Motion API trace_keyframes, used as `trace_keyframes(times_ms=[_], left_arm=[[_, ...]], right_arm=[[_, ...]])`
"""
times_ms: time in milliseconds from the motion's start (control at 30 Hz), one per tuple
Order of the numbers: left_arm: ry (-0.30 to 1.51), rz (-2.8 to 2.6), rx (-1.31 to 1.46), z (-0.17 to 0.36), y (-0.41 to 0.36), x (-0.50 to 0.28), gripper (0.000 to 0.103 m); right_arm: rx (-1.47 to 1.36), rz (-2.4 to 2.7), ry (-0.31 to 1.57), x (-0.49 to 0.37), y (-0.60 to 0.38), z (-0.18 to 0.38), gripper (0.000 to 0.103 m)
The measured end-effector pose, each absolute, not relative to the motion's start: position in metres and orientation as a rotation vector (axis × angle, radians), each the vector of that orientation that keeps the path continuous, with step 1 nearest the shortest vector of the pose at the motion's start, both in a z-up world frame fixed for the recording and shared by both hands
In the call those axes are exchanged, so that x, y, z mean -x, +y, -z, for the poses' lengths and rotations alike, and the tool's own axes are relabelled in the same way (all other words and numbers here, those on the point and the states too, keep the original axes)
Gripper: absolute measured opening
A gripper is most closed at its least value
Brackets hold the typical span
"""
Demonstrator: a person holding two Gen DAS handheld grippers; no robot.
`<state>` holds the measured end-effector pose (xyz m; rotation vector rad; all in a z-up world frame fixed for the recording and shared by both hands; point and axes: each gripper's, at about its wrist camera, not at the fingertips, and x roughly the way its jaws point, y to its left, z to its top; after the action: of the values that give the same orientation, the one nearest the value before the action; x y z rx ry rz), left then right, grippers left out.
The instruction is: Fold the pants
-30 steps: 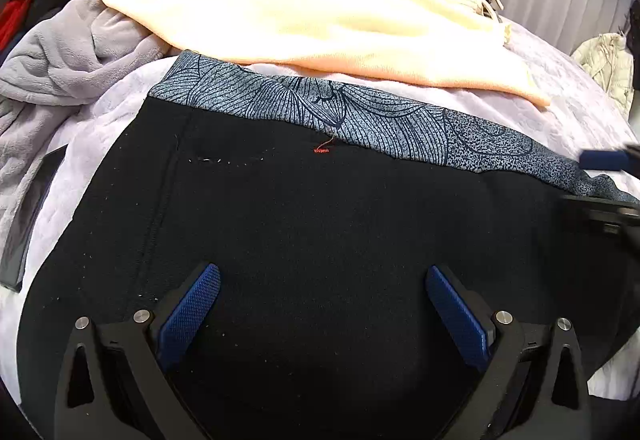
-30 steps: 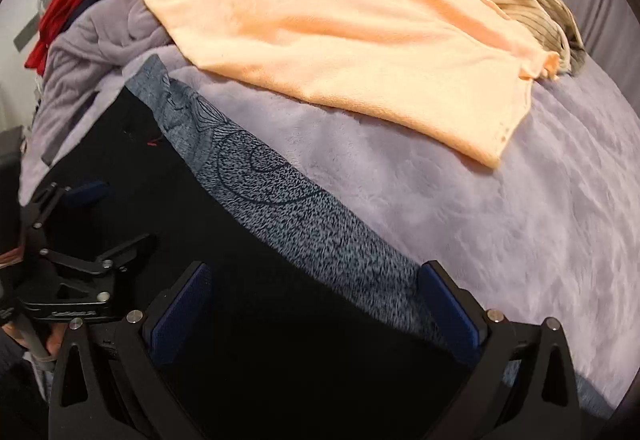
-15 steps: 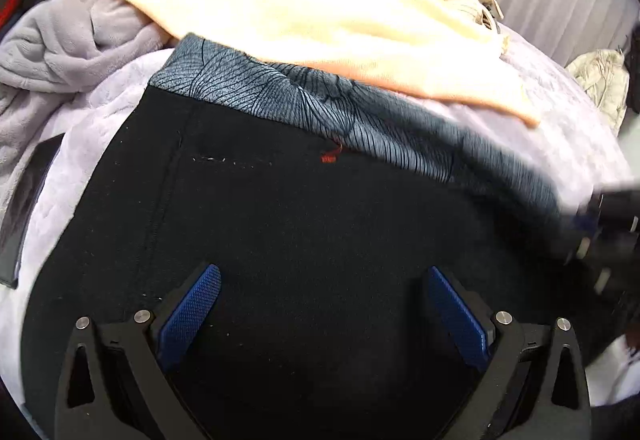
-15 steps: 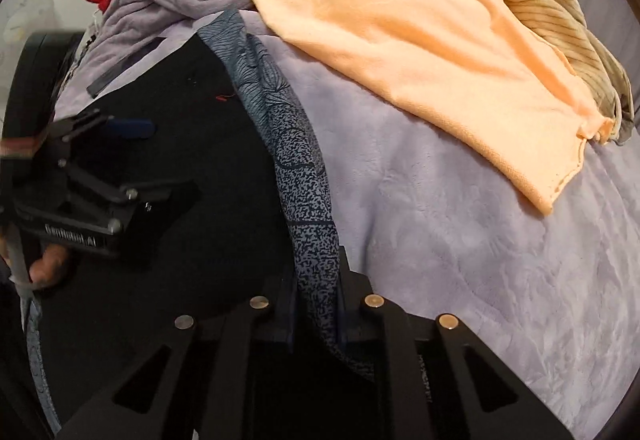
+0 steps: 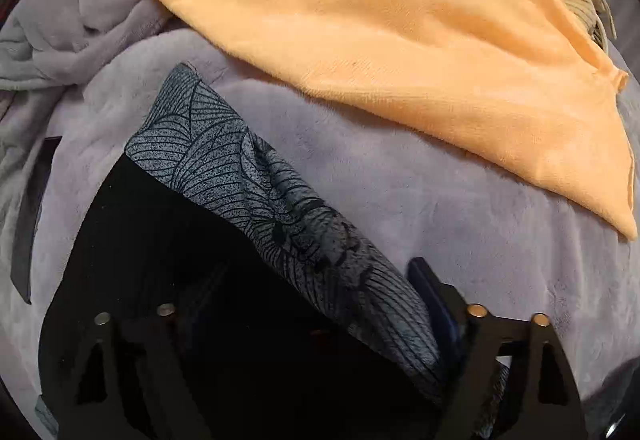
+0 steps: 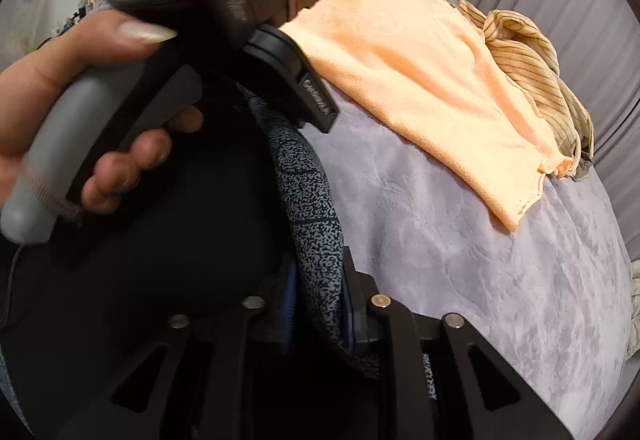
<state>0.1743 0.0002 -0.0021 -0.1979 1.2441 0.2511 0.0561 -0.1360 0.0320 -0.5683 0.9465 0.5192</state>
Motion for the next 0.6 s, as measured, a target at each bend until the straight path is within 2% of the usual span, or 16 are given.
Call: trace_keyframes(times_ms=[33,67,100,133,167,200,267,367,500,600], left_arm=[[1.235,-0.243,0.192,-0.001,-0.003,-0.171,0.064],[1.231,-0.240,0.181,-0.002,-0.006,-0.168,0.055],[1.229,-0.237,0.170,-0.003,-0.007,-0.165,0.047],[1.227,-0.228,0.165,-0.004,-0.008,-0.162,0.045],[1.222,-0.210,0.169,-0.007,-0.007,-0.158,0.040],[1.215,-0.192,0.179,-0.010,-0.005,-0.153,0.030],[1.198,-0.155,0.222,-0.020,-0.003,-0.138,0.022],[1.098,-0.114,0.243,-0.057,-0.004,-0.094,0.019],[0.954,-0.036,0.322,-0.103,0.039,-0.030,0.019],[0.900,0.017,0.386,-0.117,0.061,0.020,0.019]], right_arm=[[0.552,-0.532,0.981,-0.065,-0.134,-0.027,0.076],[0.531,-0.537,1.014,-0.076,-0.135,-0.020,0.081],[0.502,-0.549,1.049,-0.084,-0.136,-0.015,0.075],[0.445,-0.577,1.088,-0.091,-0.138,-0.012,0.066],[0.378,-0.596,1.111,-0.095,-0.141,-0.014,0.042],[0.350,-0.587,1.100,-0.094,-0.143,-0.021,0.025],[0.338,-0.593,1.050,-0.080,-0.145,-0.039,0.018],[0.352,-0.620,0.969,-0.040,-0.141,-0.071,0.016],[0.437,-0.606,0.864,0.032,-0.128,-0.107,0.016],[0.444,-0.629,0.823,0.087,-0.121,-0.123,0.016]])
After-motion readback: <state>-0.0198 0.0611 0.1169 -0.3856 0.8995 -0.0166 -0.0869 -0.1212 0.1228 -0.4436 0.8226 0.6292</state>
